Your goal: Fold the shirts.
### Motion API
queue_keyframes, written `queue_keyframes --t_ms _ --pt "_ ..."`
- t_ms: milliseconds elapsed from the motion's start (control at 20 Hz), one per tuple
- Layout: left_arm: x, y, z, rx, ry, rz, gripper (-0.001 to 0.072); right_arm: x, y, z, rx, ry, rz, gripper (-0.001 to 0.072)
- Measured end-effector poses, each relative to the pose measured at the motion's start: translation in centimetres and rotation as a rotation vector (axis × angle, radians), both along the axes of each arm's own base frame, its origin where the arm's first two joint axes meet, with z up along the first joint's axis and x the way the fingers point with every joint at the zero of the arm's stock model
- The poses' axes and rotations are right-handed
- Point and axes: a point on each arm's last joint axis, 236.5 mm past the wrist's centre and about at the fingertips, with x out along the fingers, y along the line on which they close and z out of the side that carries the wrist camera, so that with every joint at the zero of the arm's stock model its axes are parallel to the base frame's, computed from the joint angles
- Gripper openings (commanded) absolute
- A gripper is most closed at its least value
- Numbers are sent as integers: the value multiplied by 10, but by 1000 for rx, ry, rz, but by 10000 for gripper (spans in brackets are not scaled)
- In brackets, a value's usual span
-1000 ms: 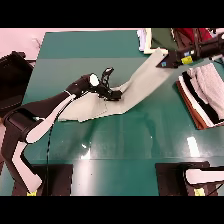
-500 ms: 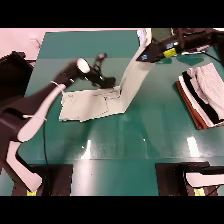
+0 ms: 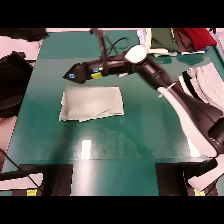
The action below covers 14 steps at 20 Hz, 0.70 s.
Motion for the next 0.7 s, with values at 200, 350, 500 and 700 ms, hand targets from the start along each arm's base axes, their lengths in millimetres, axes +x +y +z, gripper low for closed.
queue_keyframes --t_ms 200,350,500,700 --pt "-16 17 14 23 -10 32 22 21 -14 -18 -37 -18 -34 364" --pt "-18 4 7 31 3 3 22 50 -71 -58 -168 34 -107 364" --pt "-17 -21 -4 32 14 -49 23 74 -156 -124 -352 174 -233 473" --pt "-14 -47 -22 34 37 -99 23 73 -240 -203 -483 431 -358 560"
